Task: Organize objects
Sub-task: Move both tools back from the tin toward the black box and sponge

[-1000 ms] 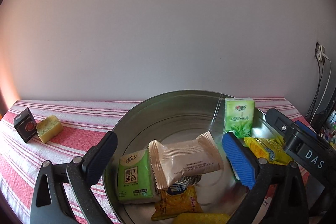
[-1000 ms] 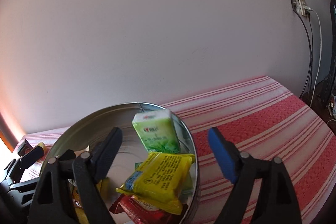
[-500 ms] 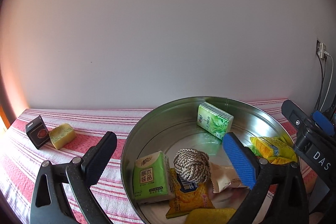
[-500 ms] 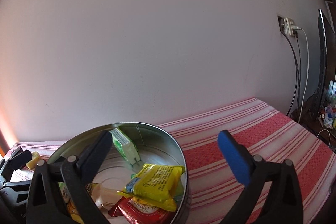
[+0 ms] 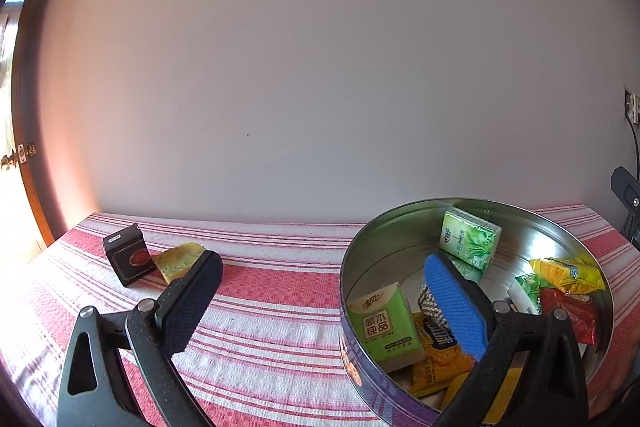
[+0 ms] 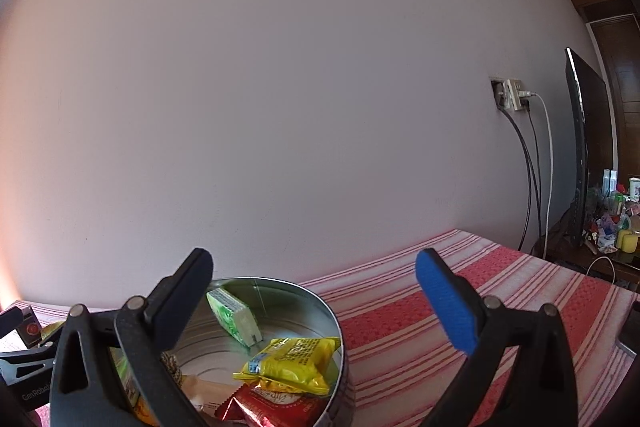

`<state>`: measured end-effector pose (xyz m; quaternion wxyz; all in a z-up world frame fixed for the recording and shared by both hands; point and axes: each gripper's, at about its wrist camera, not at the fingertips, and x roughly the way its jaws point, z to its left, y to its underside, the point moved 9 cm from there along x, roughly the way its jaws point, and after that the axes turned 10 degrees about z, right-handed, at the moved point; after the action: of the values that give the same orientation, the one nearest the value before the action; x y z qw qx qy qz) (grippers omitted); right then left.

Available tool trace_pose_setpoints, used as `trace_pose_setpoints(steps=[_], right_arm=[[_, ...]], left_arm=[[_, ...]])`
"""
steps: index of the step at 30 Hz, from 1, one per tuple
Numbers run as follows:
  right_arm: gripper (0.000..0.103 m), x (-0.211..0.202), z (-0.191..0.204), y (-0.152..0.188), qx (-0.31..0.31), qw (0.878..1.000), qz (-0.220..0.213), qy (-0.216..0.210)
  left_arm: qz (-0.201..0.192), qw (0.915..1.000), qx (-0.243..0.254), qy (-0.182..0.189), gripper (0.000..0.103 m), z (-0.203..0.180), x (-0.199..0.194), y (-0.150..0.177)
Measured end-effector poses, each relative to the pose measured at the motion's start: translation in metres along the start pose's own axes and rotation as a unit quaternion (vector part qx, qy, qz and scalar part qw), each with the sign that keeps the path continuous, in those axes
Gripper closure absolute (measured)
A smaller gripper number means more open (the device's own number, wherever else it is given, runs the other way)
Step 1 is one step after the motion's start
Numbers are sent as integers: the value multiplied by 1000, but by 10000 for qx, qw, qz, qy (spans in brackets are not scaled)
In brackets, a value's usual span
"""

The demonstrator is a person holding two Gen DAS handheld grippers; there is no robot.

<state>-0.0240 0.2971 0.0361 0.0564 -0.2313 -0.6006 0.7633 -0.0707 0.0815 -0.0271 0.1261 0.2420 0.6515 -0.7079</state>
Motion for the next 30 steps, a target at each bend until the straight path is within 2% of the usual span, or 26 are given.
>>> trace_pose_setpoints(steps=[8, 11, 15, 24, 30], right_arm=[[0, -13, 1, 1, -66, 9991, -245, 342], [0, -21, -4, 0, 41, 9984, -340, 456], [0, -27, -11, 5, 258, 9978, -214, 577], [0, -43, 5, 12, 245, 9983, -153, 502], [0, -49, 27, 18, 160, 9987, -164, 452]], left_arm=[[-249, 9997, 8, -44, 1, 22, -16, -1], [-221, 9998, -4, -10, 1, 27, -15, 5], [-180, 9998, 88, -44, 1, 27, -15, 7], [-147, 9998, -58, 113, 1, 38, -9, 11], [-145, 9999, -42, 51, 1, 52, -9, 13]])
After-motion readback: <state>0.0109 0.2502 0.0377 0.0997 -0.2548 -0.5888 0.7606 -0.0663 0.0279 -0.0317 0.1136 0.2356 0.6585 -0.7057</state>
